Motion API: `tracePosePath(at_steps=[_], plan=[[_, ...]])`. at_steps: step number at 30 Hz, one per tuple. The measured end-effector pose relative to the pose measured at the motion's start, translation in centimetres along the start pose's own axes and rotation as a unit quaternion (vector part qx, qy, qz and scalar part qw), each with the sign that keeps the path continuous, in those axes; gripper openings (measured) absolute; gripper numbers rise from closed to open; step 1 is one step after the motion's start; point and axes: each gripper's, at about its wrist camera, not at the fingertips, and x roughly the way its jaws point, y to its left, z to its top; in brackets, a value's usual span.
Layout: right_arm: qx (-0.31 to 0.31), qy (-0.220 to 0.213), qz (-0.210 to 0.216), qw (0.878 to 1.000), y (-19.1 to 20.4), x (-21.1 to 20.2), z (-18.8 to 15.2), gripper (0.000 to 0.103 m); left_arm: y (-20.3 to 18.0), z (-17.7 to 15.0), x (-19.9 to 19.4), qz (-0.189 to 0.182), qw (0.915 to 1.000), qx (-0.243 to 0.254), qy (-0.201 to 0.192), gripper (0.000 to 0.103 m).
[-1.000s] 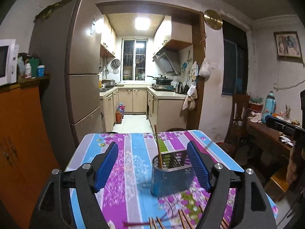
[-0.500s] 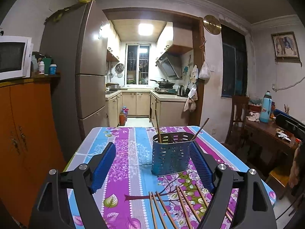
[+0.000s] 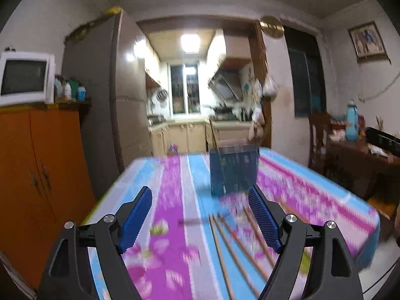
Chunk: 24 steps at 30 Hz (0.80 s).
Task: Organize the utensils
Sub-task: 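Withdraw both tools from the holder back toward the loose chopsticks, then grasp another chopstick with the left tool while the right tool grasps one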
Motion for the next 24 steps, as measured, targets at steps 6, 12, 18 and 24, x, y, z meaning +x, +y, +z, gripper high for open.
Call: tracePosePath(at_steps=[6, 12, 18, 24], plan=[[0.011, 0.104, 0.028, 0.994, 2.8, 2.5, -7.9, 0.029, -0.2, -6.4, 0.8, -0.028, 0.9972, -0.005, 0.070, 0.072], [-0.005, 0.158, 0.026, 0.987, 5.6, 4.6, -12.2, 0.024, -1.0, -9.9, 1.2, -0.053, 0.9937, 0.011, 0.098, 0.065], [-0.025, 0.169, 0.016, 0.985, 6.8, 5.6, -13.6, 0.019, -1.2, -11.0, 1.4, -0.066, 0.9924, 0.012, 0.103, 0.055], [-0.020, 0.175, 0.035, 0.984, 8.2, 6.8, -13.5, 0.017, -1.3, -11.5, 1.5, -0.070, 0.9917, 0.010, 0.107, 0.051]])
